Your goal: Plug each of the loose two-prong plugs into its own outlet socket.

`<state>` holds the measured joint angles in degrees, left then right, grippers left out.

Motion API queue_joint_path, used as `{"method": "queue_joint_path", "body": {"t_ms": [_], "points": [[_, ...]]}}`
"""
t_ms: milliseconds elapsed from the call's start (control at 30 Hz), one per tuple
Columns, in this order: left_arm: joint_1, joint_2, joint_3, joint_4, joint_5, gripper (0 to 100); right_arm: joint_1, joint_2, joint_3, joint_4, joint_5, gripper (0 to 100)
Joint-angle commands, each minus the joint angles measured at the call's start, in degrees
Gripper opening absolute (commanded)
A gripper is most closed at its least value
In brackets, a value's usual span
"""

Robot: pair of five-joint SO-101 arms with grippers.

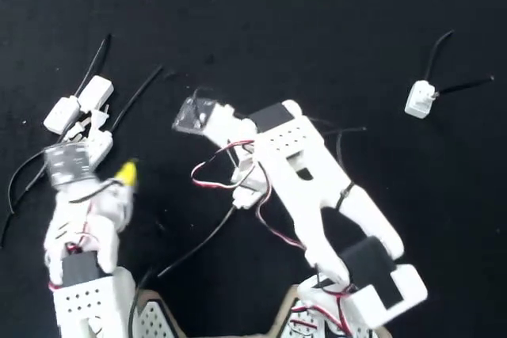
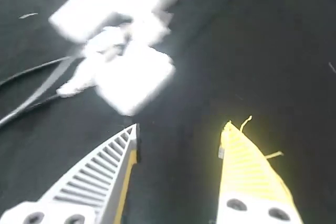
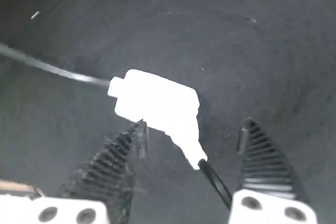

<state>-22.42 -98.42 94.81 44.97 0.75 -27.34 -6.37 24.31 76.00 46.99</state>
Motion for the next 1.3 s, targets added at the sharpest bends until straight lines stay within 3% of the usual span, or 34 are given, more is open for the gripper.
{"method": "queue_joint_path", "body": {"t_ms": [0,100,367,700,1267], "points": [[-6.64,-0.26,-3.65,-2.11,6.42,25,-1.32,-2.86,-2.33,3.43,17.14,25.1],[-9.36,-0.26,-3.91,-2.11,9.23,25,-1.32,-1.36,0.57,1.58,24.88,25.1],[-10.15,-0.26,-3.91,-2.11,10.11,25,-1.23,4.53,7.60,-12.57,29.36,25.1],[-10.07,-0.26,-3.91,-2.11,9.93,25,2.11,6.90,9.63,-12.57,36.84,24.8],[-10.07,-0.26,-3.91,-2.11,9.85,25,0.35,1.54,12.53,-8.00,37.01,24.7]]}}
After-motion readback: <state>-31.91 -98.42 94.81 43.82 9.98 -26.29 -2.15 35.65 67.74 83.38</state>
